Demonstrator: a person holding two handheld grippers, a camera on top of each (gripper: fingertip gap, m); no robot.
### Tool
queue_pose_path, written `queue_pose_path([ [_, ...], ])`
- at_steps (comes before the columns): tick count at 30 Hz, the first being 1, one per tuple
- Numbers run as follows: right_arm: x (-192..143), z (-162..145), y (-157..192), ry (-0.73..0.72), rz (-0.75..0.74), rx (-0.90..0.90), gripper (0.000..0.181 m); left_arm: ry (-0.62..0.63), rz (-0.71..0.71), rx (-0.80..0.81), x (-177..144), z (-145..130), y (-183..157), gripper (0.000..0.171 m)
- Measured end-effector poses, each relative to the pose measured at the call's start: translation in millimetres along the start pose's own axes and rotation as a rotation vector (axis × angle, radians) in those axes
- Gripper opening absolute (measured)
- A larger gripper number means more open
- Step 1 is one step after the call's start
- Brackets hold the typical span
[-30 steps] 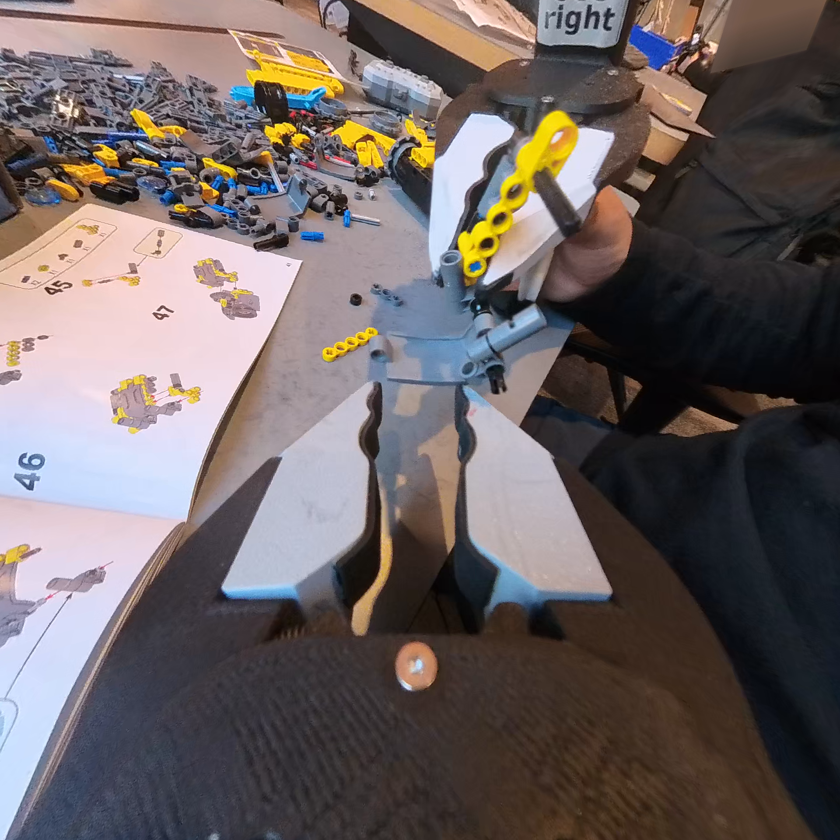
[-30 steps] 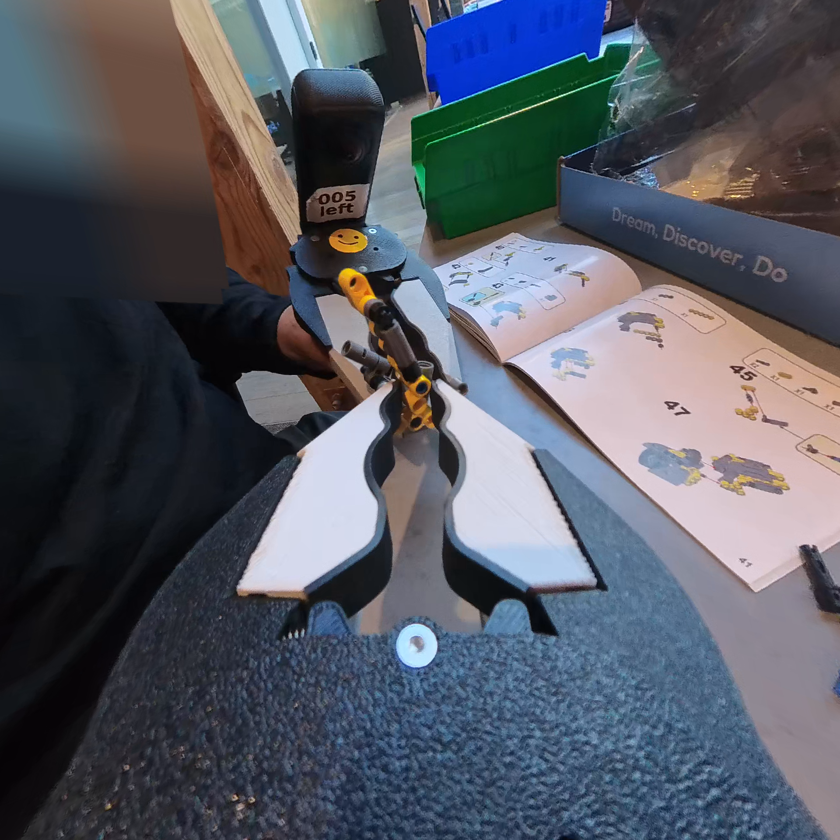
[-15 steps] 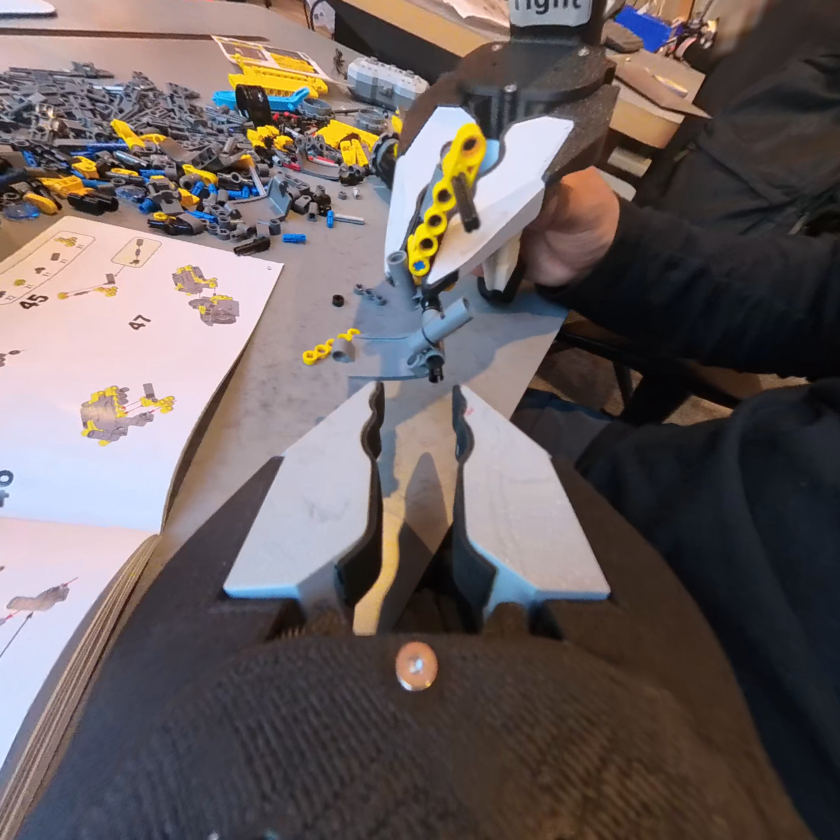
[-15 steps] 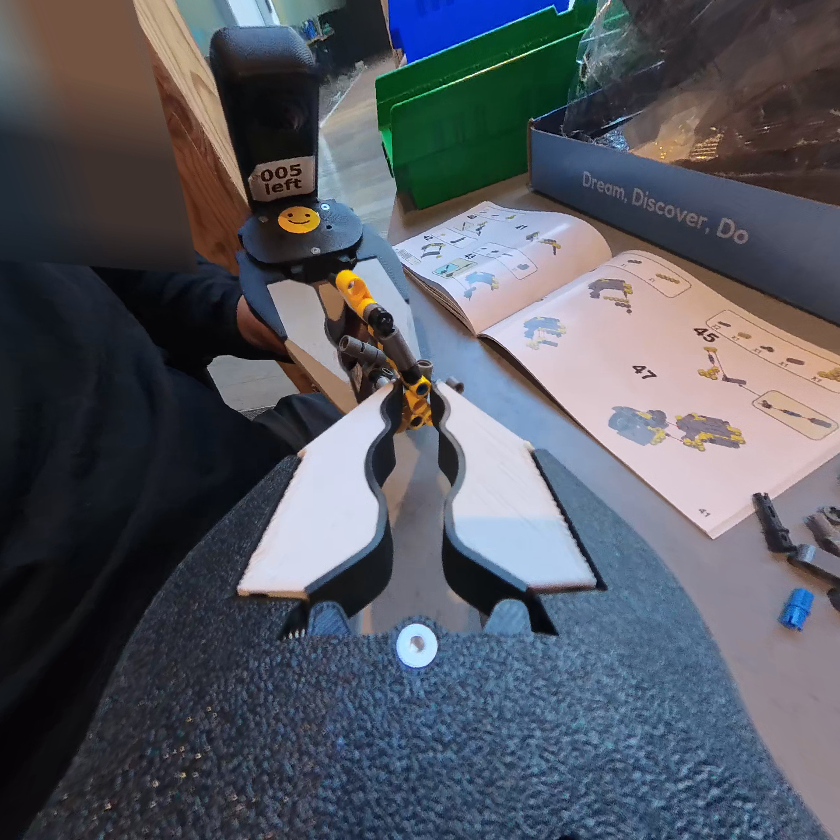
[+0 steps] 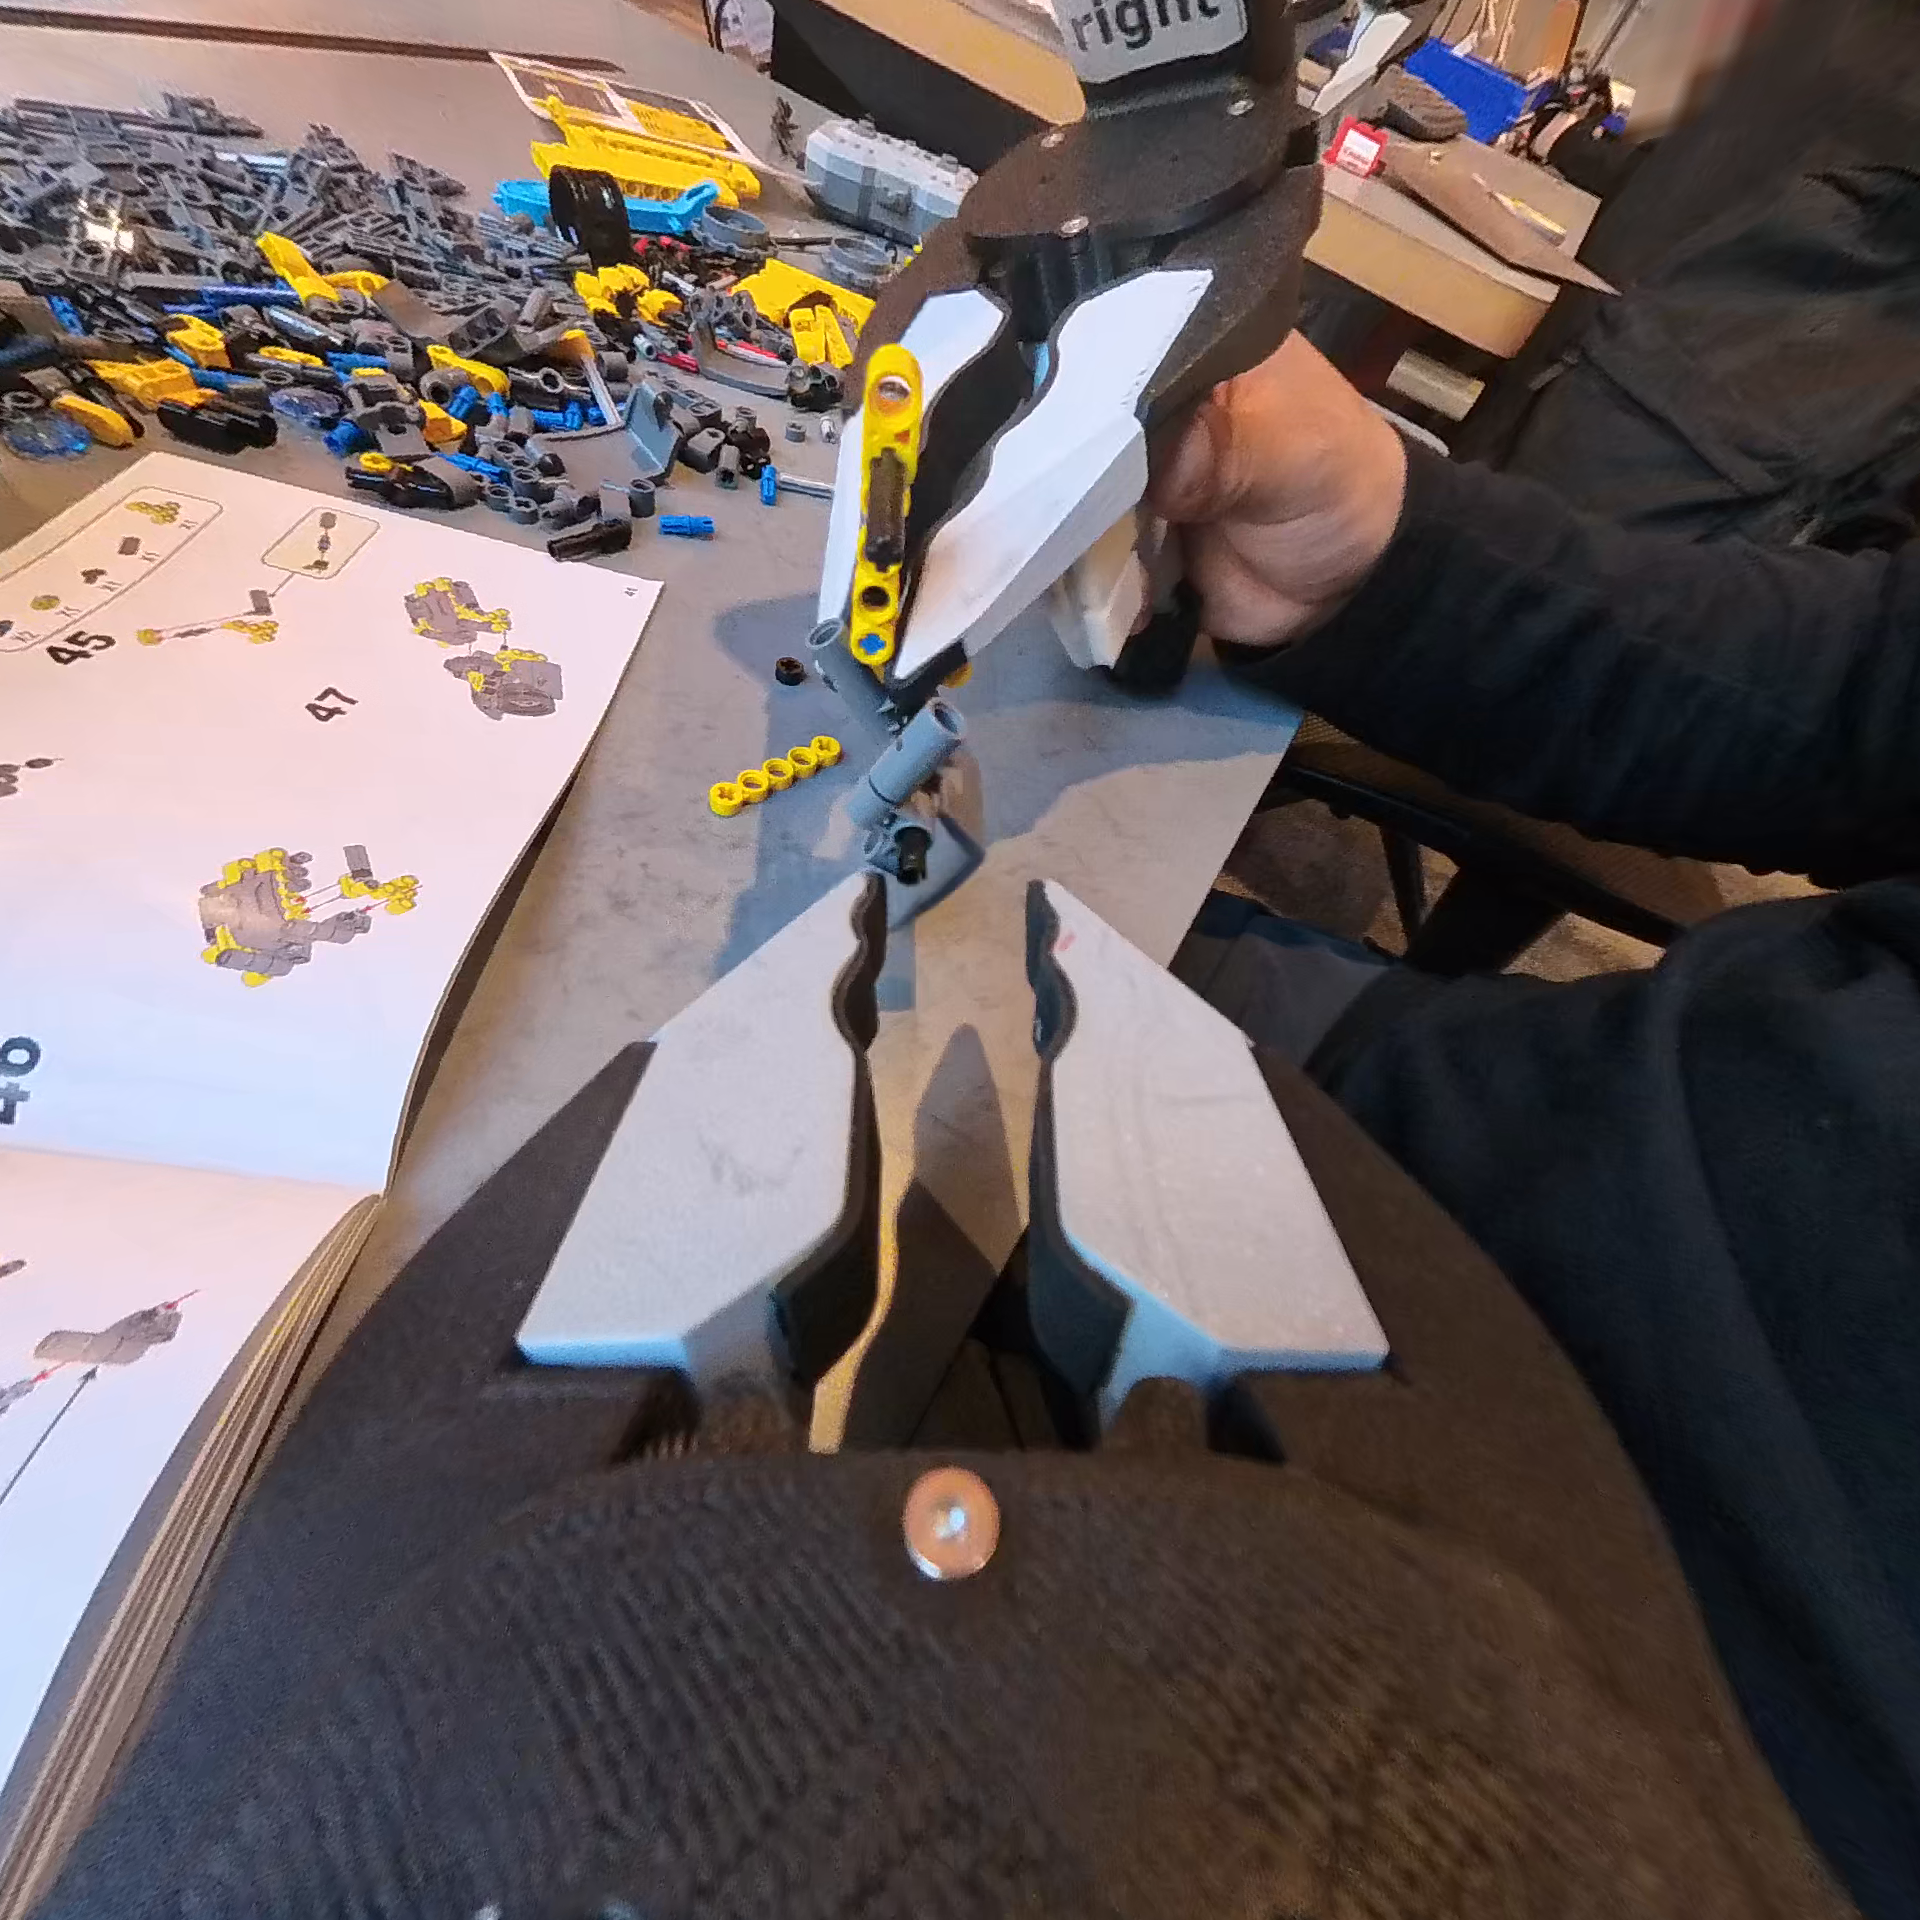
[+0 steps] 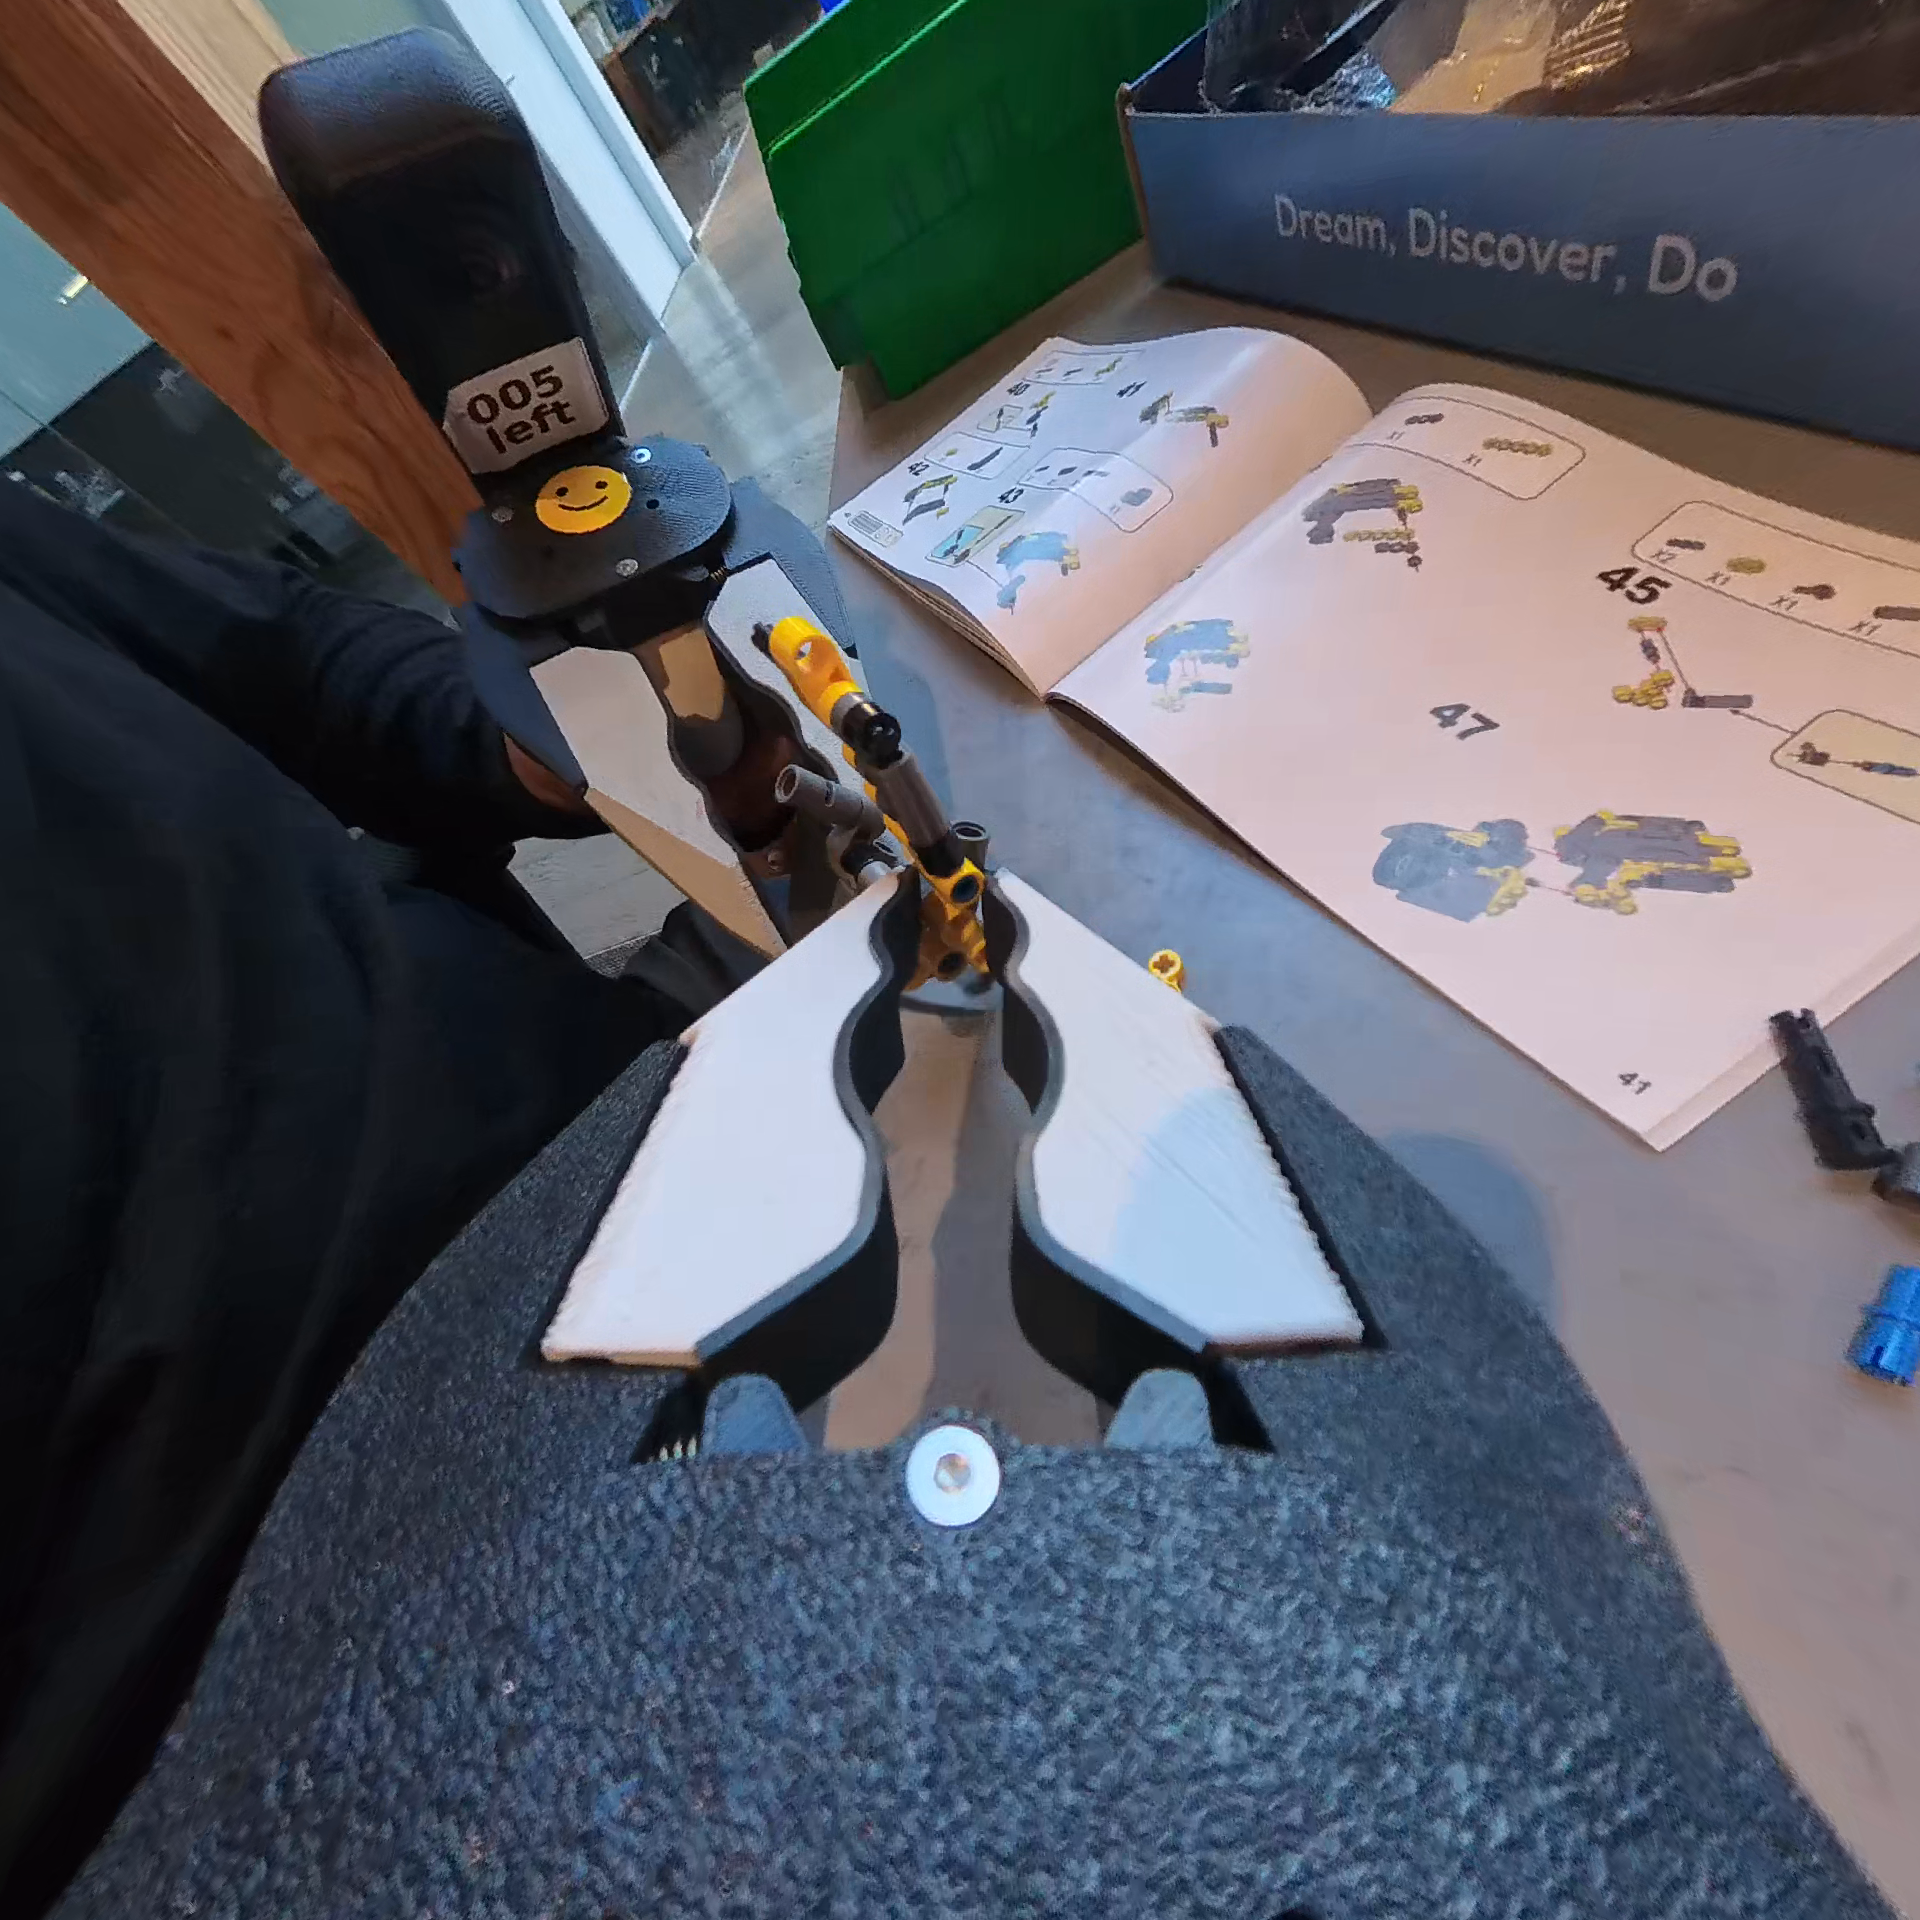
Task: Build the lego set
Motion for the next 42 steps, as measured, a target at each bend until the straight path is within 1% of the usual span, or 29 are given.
queue_pose_path([
  [4,-2,0,-2,-0.010,-0.006,0.019,0.011,0.009,0.009,-0.008,1,-1,1,0.026],
  [7,-6,2,-4,-0.038,-0.015,0.032,0.011,0.020,-0.029,-0.035,3,-3,-3,0.027],
  [10,-10,7,-5,-0.088,-0.024,0.033,0.011,0.033,-0.160,-0.094,8,-4,-16,0.027],
  [13,-16,18,7,-0.189,0.046,-0.020,0.010,0.032,-0.290,-0.185,11,-4,-27,0.034],
  [15,-19,22,19,-0.216,0.087,-0.073,0.010,-0.034,-0.368,-0.263,7,6,-30,0.039],
  [17,-19,22,28,-0.218,0.093,-0.149,0.010,-0.122,-0.456,-0.361,0,18,-28,0.042],
  [19,-17,20,39,-0.201,0.097,-0.233,0.010,-0.212,-0.540,-0.456,-9,29,-23,0.043],
  [21,-14,17,45,-0.171,0.073,-0.310,0.011,-0.293,-0.587,-0.508,-18,36,-15,0.042],
  [24,-13,16,51,-0.144,0.042,-0.396,0.011,-0.326,-0.638,-0.520,-26,40,-13,0.043],
  [26,-13,16,54,-0.128,0.023,-0.441,0.011,-0.325,-0.686,-0.513,-30,43,-14,0.045],
  [27,-12,16,55,-0.119,0.012,-0.462,0.011,-0.313,-0.689,-0.513,-31,43,-13,0.041],
  [30,-10,15,60,-0.083,-0.019,-0.554,0.011,-0.260,-0.632,-0.483,-28,38,-11,0.019],
  [32,-8,13,61,-0.057,-0.067,-0.621,0.011,-0.250,-0.580,-0.446,-28,37,-10,0.018],
  [35,-8,13,60,-0.039,-0.114,-0.666,0.012,-0.219,-0.467,-0.373,-28,34,-4,0.007],
  [38,-8,12,49,-0.018,-0.175,-0.650,0.017,-0.195,-0.344,-0.284,-28,32,2,0.005],
  [40,-7,9,44,-0.006,-0.177,-0.625,0.019,-0.160,-0.284,-0.216,-26,30,1,0.004],
  [42,-6,4,42,0.010,-0.176,-0.605,0.023,-0.128,-0.248,-0.183,-22,27,0,0.004],
])
Point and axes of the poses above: each gripper's, where its closed fingertips meet, x out along the fingers, z out of its top, y = z × x across the jaws, the point moved 4 cm from there along -x, back along the fingers
